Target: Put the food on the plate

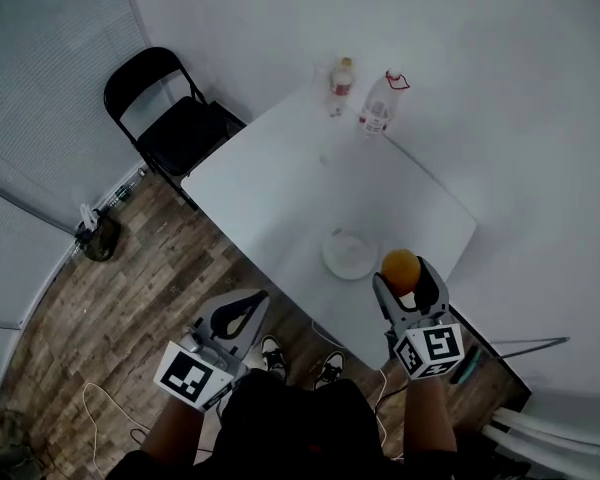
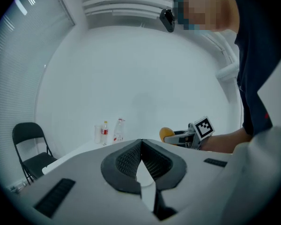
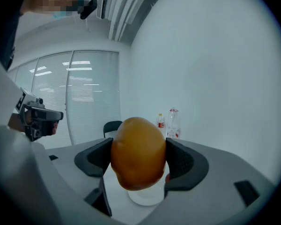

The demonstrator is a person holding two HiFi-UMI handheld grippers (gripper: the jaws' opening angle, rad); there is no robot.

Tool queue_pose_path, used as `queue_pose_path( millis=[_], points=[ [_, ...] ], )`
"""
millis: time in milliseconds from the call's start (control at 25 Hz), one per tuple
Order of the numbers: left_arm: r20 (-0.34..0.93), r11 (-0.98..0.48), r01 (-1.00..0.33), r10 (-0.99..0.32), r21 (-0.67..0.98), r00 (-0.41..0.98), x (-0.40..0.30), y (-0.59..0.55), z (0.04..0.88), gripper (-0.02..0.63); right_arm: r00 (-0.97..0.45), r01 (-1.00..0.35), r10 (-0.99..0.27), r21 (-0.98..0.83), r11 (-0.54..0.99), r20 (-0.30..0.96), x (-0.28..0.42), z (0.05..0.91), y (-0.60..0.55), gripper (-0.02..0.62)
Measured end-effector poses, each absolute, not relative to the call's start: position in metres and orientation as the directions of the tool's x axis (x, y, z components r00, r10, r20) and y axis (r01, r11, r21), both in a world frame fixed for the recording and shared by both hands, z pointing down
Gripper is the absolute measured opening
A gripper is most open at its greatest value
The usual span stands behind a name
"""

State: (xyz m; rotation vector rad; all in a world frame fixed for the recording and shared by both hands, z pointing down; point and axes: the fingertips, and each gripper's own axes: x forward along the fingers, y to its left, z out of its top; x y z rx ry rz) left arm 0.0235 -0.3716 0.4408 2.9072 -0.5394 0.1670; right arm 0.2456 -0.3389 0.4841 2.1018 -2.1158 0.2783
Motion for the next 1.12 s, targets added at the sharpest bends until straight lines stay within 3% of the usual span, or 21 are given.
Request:
queue_pose_path(
  millis=[600, 1120],
  points=[
    [0.237, -0.856, -0.48, -0.434, 0.193, 0.869, 0.015, -0.374, 0.477, 0.02, -0.081, -0.994, -0.737, -0.003, 0.106, 0.671, 0.261, 0.714, -0.434, 0.364],
    [0.291, -0.845, -0.498, -0.435, 0.195, 0.852, 0.01, -0.375, 0.487, 0.02, -0.082, -0.989, -0.693, 0.027, 0.145, 0.716, 0.261, 0.736, -0.444, 0.367]
  ],
)
